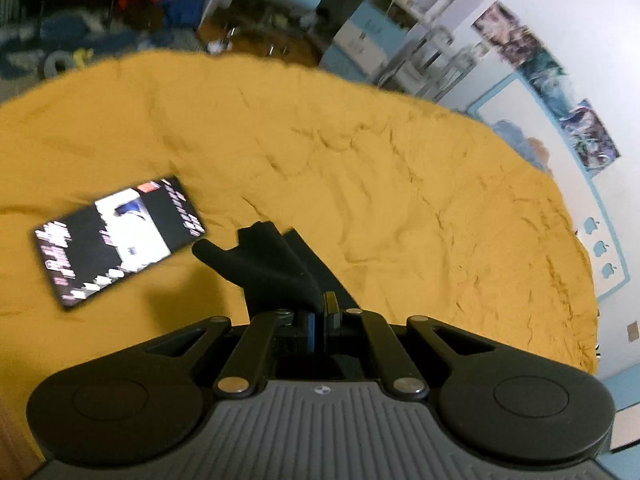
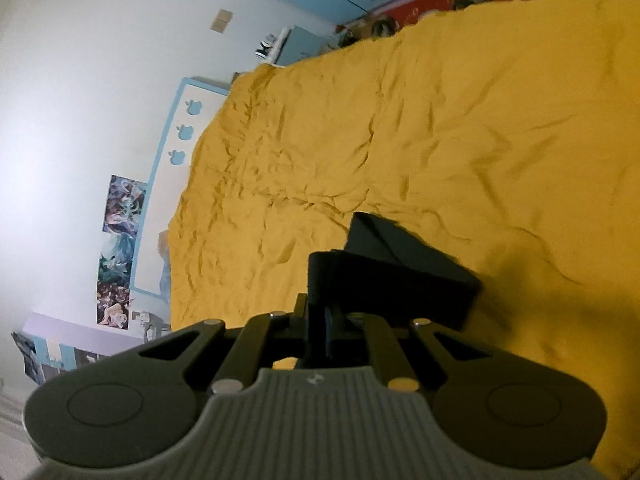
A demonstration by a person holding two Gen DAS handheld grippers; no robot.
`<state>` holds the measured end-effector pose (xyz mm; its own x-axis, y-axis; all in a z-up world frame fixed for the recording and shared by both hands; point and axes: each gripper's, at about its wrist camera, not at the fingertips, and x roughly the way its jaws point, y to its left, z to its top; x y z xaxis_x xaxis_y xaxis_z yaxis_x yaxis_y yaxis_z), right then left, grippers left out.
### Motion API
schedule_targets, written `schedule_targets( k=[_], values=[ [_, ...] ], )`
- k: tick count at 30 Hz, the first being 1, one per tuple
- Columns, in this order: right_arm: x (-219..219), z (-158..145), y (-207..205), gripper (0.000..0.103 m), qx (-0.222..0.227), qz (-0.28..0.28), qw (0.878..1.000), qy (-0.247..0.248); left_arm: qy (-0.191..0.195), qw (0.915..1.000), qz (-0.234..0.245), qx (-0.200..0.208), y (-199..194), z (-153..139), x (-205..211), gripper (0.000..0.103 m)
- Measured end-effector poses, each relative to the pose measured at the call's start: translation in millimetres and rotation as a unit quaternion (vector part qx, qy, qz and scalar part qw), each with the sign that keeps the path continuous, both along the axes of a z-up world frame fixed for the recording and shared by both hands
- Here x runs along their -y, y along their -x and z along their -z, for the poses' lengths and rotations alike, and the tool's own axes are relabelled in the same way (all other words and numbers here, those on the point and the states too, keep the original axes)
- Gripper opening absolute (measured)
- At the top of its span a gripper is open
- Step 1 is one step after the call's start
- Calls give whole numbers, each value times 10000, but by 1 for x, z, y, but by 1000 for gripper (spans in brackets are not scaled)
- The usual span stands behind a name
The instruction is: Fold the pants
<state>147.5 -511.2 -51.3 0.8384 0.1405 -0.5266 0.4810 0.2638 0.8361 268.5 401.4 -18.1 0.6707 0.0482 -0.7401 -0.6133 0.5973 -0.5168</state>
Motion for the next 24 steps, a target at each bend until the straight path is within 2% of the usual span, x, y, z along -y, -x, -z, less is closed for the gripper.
schedule_targets(
  k=[6, 9, 15, 17, 20, 22, 24],
  values=[
    [12, 27, -92, 2, -513, -267, 9982, -178, -20, 9974, 83, -714, -78, 33, 0, 3],
    [14, 45, -126, 2, -815, -354, 9959, -159, -195, 9944, 130, -1030, -109, 49, 6, 3],
    [19, 82, -171, 2, -1265, -433, 9909, -173, -262, 9892, 161, -1430, -150, 76, 16, 4],
    [19, 93, -179, 3, -1394, -495, 9889, -107, -360, 9862, 224, -1598, -162, 82, 18, 10],
    [18, 96, -184, 5, -1359, -577, 9888, 232, -841, 9819, 180, -1686, -172, 88, 17, 20],
    [21, 91, -181, 15, -1282, -571, 9884, 581, -1254, 9808, -5, -1493, -167, 81, 11, 21],
    [25, 86, -175, 21, -1292, -580, 9865, 823, -1657, 9762, -162, -1390, -158, 73, 4, 22]
  ],
)
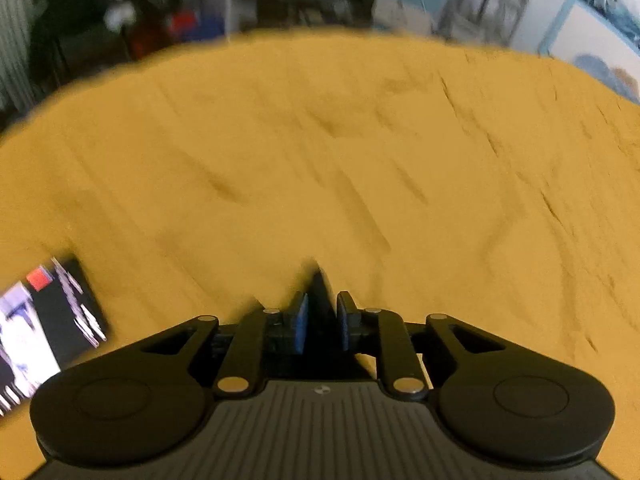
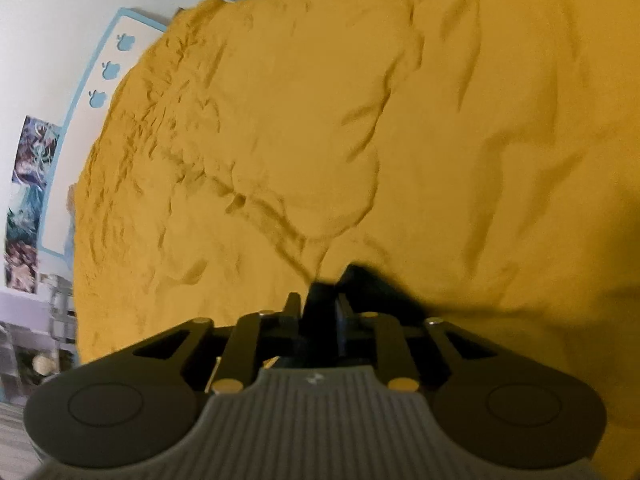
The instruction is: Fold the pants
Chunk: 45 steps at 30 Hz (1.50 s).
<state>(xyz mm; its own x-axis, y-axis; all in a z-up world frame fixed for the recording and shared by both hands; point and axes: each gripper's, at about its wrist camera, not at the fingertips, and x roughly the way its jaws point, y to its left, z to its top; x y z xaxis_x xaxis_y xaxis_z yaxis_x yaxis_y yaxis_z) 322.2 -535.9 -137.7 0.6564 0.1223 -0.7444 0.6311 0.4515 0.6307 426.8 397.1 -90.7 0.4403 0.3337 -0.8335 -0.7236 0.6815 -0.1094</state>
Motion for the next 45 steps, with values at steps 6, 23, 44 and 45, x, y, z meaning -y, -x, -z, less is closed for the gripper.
schedule_targets(
  k=[6, 23, 44, 45],
  values=[
    [0, -32, 30, 23, 338, -349, 9947, 910, -485, 9970, 523, 300, 43, -33, -6, 42],
    [-100, -65, 19, 23, 904, -2085, 9635, 1415, 800, 9912, 948, 453, 74, 27, -8, 1],
    [-79, -71, 48, 29, 240, -2163, 9345, 2817, -1055, 9941, 137, 222, 126, -18, -1, 22],
    [-74, -70, 53, 30, 216, -2132, 9332, 2884, -1115, 9924, 338, 386, 123, -27, 11, 22]
  ],
)
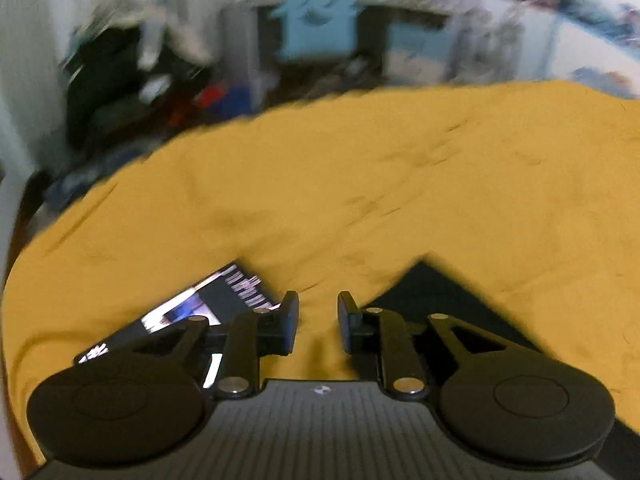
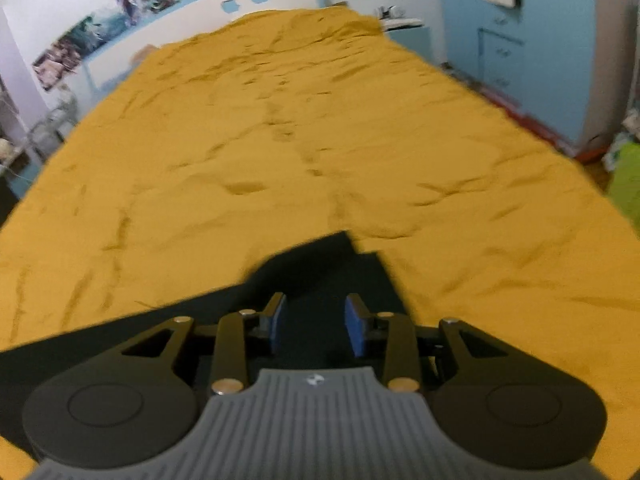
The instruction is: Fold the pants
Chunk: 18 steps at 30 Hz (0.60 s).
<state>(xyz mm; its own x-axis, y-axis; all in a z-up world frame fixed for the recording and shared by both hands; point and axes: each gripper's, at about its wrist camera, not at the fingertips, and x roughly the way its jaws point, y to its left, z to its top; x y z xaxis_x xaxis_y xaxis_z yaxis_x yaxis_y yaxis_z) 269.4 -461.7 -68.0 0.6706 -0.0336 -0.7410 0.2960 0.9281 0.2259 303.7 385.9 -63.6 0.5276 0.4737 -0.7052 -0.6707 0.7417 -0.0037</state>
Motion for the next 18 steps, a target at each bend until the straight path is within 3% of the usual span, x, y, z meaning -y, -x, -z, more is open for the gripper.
schedule_targets(
  k=[2, 4, 7, 8, 12, 15, 18],
  values=[
    [10, 6, 9, 34, -16, 44, 10000, 41, -75, 9976, 655, 218, -10, -14, 33, 28],
    [20, 14, 17, 36, -37, 71, 10000, -15, 43, 9842, 1728, 372, -26, -24, 80, 38],
    [30, 28, 27, 37, -68, 53, 9997, -238, 253, 9357, 3489, 464, -41, -29, 171, 41],
    [30, 31, 30, 37, -52, 12, 9996, -280, 265, 9145, 4014, 442, -45, -28, 204, 41],
    [35, 40, 44, 42, 111, -284, 9984, -467, 372, 8085, 5868, 242, -55, -11, 327, 41],
    [41, 38, 56, 42, 343, -438, 9960, -702, 239, 7379, 6739, 275, -58, 3, 394, 39],
    [48, 39, 66, 43, 499, -546, 9932, -903, 257, 6731, 7391, 110, -59, 20, 441, 36]
  ],
)
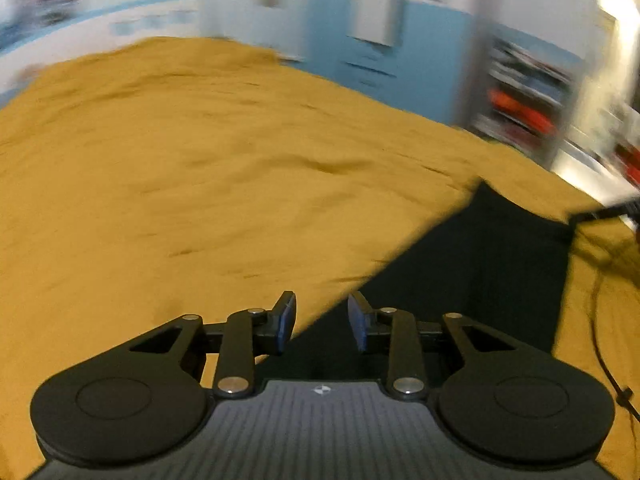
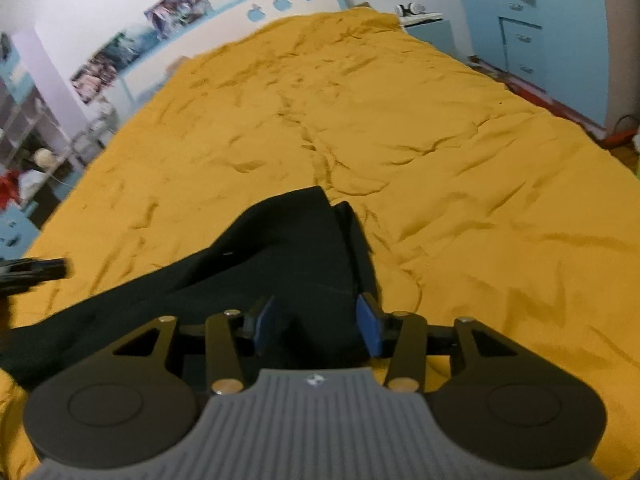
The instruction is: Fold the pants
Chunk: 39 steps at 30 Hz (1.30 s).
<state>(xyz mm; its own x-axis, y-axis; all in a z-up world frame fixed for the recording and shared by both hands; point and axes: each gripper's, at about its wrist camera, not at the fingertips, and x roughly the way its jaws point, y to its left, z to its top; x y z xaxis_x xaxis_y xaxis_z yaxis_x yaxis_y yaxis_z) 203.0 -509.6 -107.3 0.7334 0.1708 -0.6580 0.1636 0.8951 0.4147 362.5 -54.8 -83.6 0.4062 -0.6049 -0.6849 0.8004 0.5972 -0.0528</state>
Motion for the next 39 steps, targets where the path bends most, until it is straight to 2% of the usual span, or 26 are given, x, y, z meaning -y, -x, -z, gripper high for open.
schedule_targets(
  k=[3, 5, 8, 11, 15, 18, 19, 20, 21, 24, 26, 30, 32, 36, 39],
  values=[
    [6, 4, 5, 43, 105, -129, 9998, -142, -394, 9968, 693, -73, 5, 13, 38, 36],
    [9, 6, 7, 43, 157, -170, 9995, -227, -716, 9929, 921, -231, 1, 26, 53, 36],
    [16, 12, 8, 43, 236, -184, 9988, -400, -1071, 9901, 868, -272, -2, 40, 59, 36],
    [21, 18, 9, 43, 281, -188, 9980, -532, -1227, 9874, 889, -456, -5, 44, 65, 36],
    [24, 20, 11, 43, 361, -199, 9969, -664, -1261, 9870, 708, -694, -20, 43, 64, 36],
    [24, 20, 13, 43, 377, -207, 9968, -680, -1304, 9856, 747, -772, -23, 45, 67, 36],
    [23, 20, 13, 43, 381, -209, 9968, -676, -1332, 9843, 774, -865, -24, 46, 68, 32],
    [24, 20, 14, 43, 383, -209, 9968, -676, -1298, 9836, 806, -962, -26, 46, 68, 15],
    [23, 19, 14, 43, 385, -210, 9968, -672, -1244, 9836, 828, -1009, -27, 44, 68, 2],
    [23, 19, 15, 43, 398, -209, 9968, -666, -1051, 9854, 843, -1044, -29, 37, 60, 0],
    [23, 18, 16, 43, 419, -210, 9968, -651, -912, 9884, 689, -1000, -32, 32, 54, 0],
    [22, 14, 18, 44, 471, -208, 9965, -652, -350, 9918, 238, -1208, -48, 20, 33, 0],
    [22, 14, 17, 45, 475, -216, 9966, -640, -274, 9925, 30, -1189, -52, 20, 29, 0],
    [17, 12, 15, 45, 449, -273, 9974, -492, -500, 9910, -536, -1116, -58, 32, 36, 0],
    [8, 12, 12, 44, 216, -303, 9993, 21, -1026, 9889, -871, -638, -53, 44, 53, 0]
  ],
)
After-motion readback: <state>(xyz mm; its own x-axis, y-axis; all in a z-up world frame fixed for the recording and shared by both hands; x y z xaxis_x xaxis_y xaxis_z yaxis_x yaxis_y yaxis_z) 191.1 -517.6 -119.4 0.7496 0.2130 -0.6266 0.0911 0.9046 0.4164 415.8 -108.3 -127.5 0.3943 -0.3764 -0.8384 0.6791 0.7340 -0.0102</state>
